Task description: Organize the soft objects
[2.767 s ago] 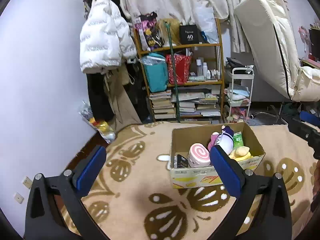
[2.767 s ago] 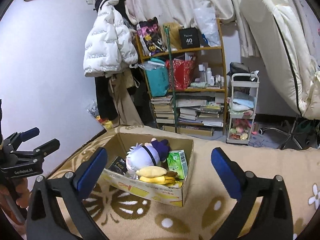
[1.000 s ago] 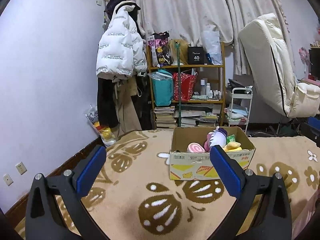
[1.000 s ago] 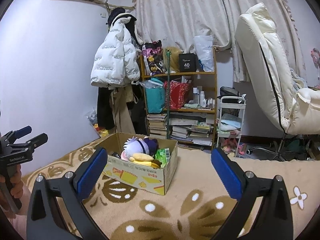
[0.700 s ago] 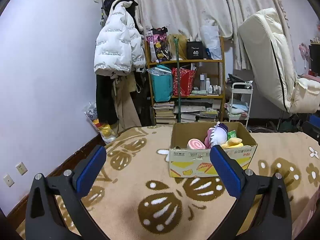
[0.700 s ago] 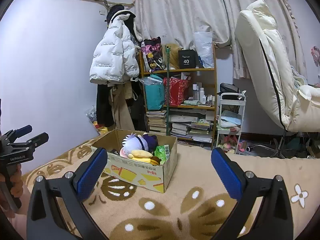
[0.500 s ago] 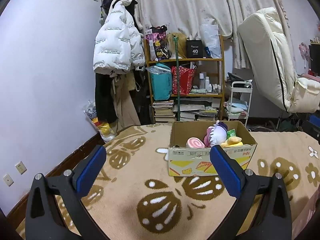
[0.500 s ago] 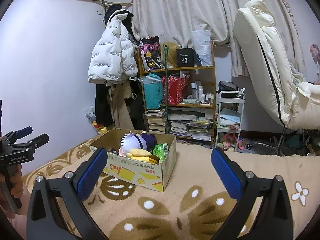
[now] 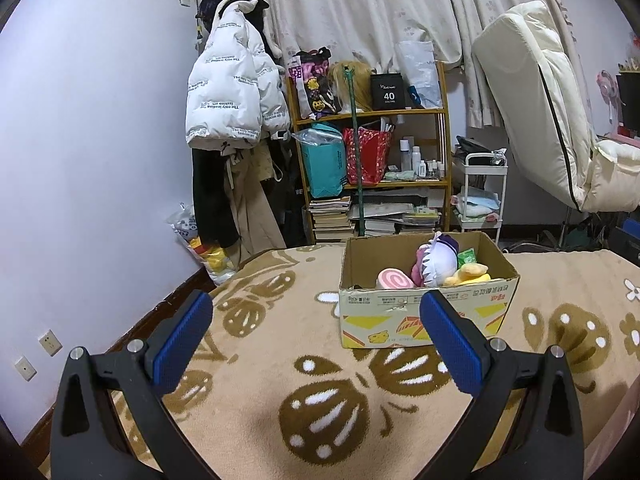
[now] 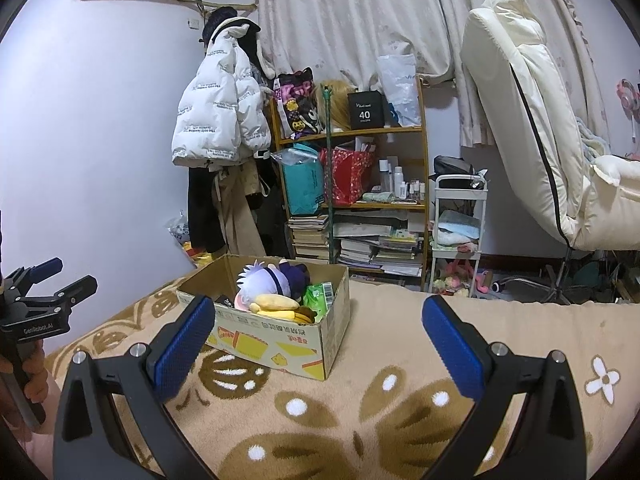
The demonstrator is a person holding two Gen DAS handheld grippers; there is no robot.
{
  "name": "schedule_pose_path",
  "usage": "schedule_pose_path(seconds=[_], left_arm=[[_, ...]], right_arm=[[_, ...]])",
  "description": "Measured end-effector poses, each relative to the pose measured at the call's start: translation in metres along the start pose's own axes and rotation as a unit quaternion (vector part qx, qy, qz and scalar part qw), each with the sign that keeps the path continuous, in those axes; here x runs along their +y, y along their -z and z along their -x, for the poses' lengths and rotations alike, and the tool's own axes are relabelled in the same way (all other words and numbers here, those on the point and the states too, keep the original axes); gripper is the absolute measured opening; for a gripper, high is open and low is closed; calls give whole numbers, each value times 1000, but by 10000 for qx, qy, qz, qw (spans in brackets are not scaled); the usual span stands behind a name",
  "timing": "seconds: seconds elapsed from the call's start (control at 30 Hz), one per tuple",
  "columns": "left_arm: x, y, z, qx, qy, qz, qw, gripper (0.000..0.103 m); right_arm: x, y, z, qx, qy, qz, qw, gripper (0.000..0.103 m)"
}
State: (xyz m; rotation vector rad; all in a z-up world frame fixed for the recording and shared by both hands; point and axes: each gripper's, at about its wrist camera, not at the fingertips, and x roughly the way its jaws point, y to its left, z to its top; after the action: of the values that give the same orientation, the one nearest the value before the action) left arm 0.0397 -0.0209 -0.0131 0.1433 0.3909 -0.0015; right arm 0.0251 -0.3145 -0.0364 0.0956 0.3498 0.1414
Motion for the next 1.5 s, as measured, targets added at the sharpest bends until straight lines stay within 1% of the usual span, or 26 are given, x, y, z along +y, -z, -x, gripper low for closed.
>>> schedule_pose_path(seconds=[0.33,0.43,0.53,1.5], left_arm=[[-2,0,-1,17,4,-13,10000,102],[0,1,0,-22,-107,-31,9999,102],[0,2,0,-9,-111,-25,9999,102],[3,3,-2,61,-54,-86,9999,102]], right_arm=[[2,3,-3,22,13,-25,10000,103],[2,3,-3,19,11,-25,10000,103],[3,3,-3,14,18,-27,10000,103],[-2,2,-3,37,0,-60,10000,103]])
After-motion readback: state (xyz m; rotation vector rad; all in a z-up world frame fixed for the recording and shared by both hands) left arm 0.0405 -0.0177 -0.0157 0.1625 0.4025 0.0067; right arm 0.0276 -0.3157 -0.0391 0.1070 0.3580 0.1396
